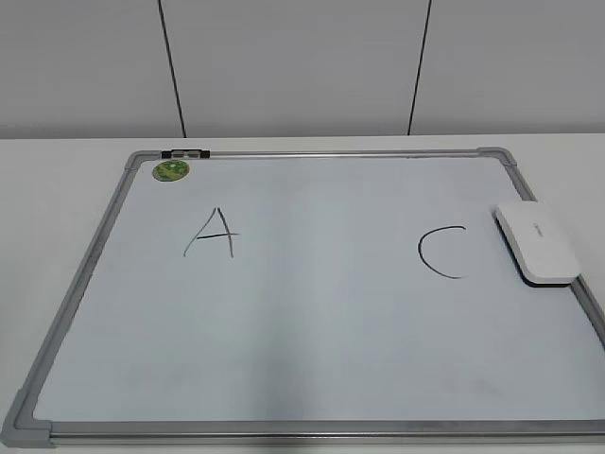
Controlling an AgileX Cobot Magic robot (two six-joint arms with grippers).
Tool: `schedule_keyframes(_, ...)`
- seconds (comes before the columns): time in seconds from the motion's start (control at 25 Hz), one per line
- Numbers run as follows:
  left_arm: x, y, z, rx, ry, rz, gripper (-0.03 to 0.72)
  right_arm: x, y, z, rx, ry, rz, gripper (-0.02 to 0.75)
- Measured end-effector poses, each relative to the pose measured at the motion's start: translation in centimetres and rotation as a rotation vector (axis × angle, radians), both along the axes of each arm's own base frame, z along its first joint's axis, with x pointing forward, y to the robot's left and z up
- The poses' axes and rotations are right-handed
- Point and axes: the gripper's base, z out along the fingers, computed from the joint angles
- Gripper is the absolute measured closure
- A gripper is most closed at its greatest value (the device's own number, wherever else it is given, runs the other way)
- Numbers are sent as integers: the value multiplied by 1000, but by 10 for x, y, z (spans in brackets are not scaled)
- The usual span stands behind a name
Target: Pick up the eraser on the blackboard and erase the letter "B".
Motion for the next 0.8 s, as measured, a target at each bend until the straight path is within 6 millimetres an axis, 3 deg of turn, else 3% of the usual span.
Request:
schedule_keyframes(0.16, -16, 2, -10, 6, -74, 7, 299, 0, 0, 0, 0, 0, 0, 149)
schedule_keyframes(0.4, -30, 4, -8, 13, -195, 16, 299, 0, 0, 0, 0, 0, 0, 149)
schedule_keyframes(0.8, -22, 4, -12, 14, -264, 24, 299, 0, 0, 0, 0, 0, 0, 150)
